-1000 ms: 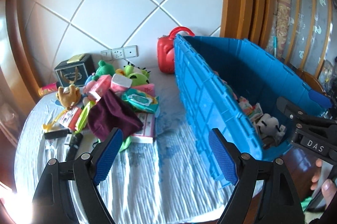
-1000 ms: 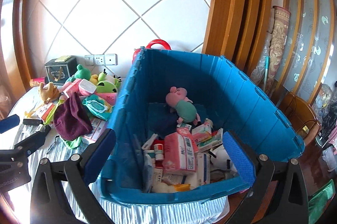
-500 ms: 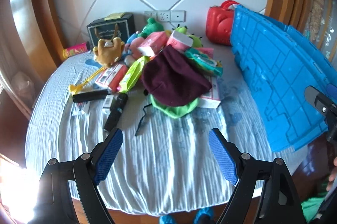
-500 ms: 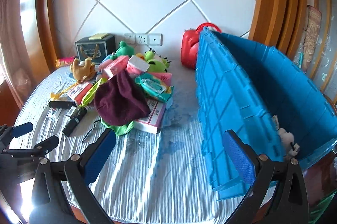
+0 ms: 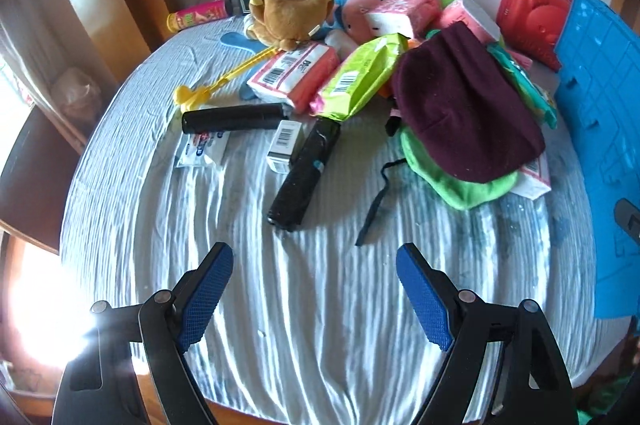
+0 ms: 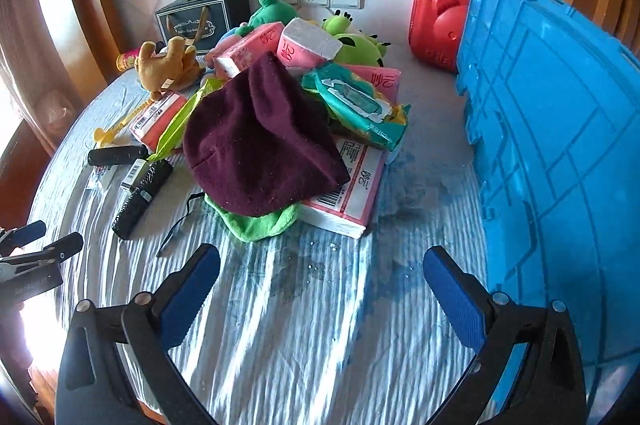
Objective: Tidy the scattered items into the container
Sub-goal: 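Grasp the black wrapped roll with the left tool while the right tool reaches the maroon knit hat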
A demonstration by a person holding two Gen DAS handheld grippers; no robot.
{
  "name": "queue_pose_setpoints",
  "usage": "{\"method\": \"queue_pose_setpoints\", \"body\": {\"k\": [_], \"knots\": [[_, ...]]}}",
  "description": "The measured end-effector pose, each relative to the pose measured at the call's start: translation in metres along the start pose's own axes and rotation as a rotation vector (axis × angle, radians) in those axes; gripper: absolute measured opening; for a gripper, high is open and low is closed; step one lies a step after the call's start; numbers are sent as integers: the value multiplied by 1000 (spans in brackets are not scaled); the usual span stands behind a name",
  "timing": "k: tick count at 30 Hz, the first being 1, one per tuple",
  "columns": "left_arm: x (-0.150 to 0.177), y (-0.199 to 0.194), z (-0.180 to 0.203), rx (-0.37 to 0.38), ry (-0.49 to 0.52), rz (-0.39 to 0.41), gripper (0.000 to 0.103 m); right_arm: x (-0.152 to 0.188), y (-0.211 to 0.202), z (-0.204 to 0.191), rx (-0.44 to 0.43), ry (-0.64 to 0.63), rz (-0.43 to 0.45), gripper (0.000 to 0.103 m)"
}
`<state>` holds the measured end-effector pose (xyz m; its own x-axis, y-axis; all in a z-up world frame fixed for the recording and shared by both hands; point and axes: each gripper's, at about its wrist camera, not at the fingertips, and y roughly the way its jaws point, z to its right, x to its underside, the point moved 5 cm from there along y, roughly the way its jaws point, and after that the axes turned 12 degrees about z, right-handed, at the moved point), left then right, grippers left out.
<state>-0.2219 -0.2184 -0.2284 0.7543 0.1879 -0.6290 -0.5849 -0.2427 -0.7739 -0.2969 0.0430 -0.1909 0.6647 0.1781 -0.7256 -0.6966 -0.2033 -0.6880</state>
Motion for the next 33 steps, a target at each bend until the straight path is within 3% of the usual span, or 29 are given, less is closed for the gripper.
{"method": "queue_pose_setpoints", "body": {"k": [9, 13, 18, 25, 28, 30, 33], "knots": [[0, 68, -33, -59, -34, -93, 84, -2, 74, -30, -52, -26, -83, 103], [-10, 95, -29, -25, 4, -116, 84, -5, 91, -42, -39, -5, -90, 103], [-16, 133, -16, 44, 79, -160, 70, -3, 115, -61, 9, 5, -111, 103], [-12, 181, -2, 94, 152, -222, 69, -3, 139, -94, 9, -27, -110, 103], [-15, 193, 3, 129, 149, -228, 55, -7, 148, -102, 7, -33, -99, 103], [-23, 195, 6, 148, 149, -216, 37, -11, 155, -106, 12, -37, -89, 103], [-31, 197, 12, 178, 164, -219, 34, -17, 165, -108, 21, -38, -88, 103]]}}
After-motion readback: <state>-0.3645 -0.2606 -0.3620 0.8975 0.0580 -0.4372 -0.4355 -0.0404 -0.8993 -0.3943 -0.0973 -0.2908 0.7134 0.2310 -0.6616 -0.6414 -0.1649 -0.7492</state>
